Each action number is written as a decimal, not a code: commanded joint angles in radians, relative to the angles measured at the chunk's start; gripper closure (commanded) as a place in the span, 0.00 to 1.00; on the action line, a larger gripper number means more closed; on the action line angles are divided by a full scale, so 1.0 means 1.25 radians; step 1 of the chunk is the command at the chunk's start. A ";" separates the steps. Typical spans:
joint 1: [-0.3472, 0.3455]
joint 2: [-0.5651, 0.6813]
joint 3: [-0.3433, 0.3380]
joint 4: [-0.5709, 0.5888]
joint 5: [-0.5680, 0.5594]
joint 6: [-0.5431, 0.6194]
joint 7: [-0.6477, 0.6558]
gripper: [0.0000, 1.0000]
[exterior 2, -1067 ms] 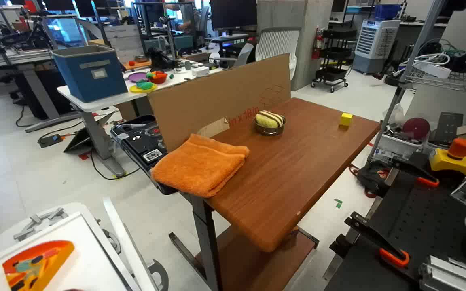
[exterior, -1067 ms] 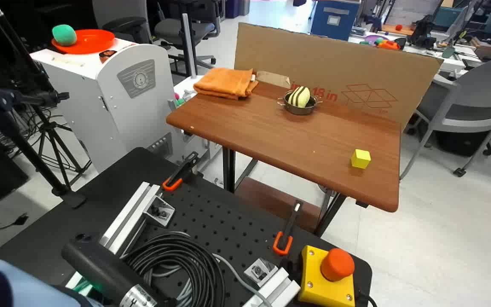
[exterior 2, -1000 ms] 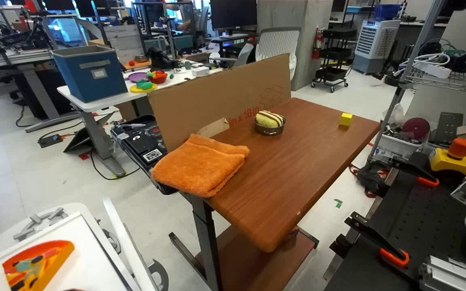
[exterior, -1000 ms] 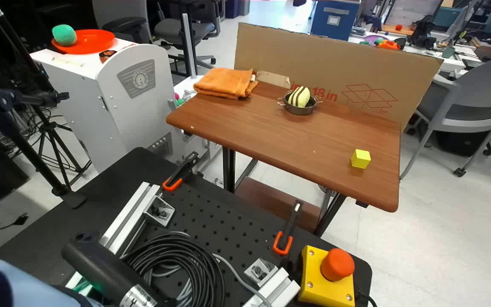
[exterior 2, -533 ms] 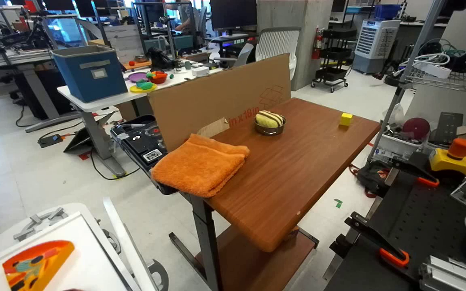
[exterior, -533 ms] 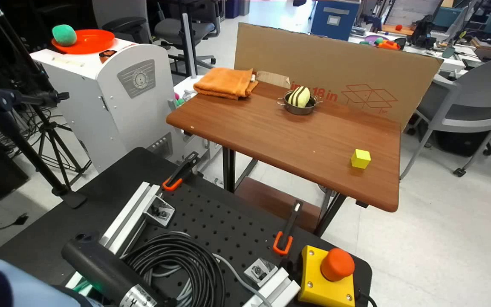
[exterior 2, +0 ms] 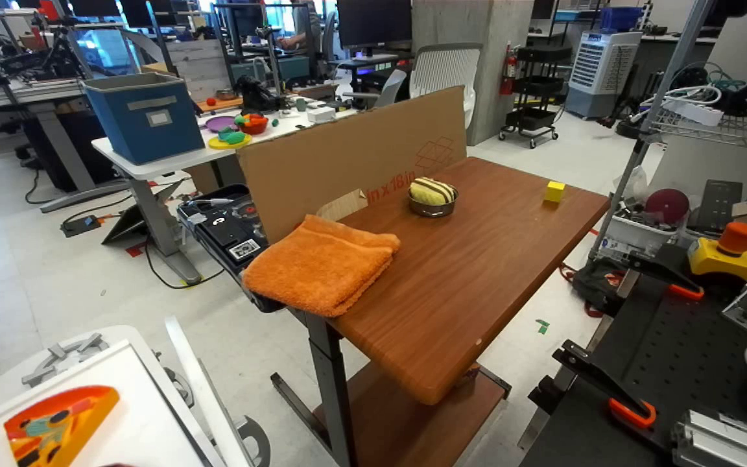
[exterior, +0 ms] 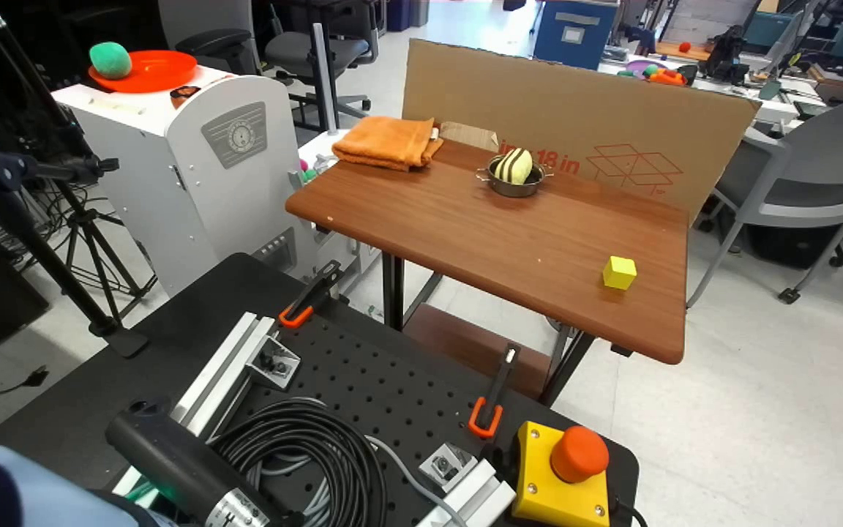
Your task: Move the yellow plush toy
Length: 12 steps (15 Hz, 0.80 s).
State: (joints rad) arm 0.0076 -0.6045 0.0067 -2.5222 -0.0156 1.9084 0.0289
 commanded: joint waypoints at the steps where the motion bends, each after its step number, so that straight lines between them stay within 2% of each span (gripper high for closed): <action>1: -0.002 0.000 0.002 0.002 0.001 -0.002 -0.001 0.00; 7: -0.019 0.027 -0.013 0.011 -0.017 0.027 -0.011 0.00; 12: -0.067 0.149 -0.083 0.041 -0.096 0.206 -0.113 0.00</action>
State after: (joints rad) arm -0.0412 -0.5360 -0.0441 -2.5185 -0.0862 2.0591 -0.0279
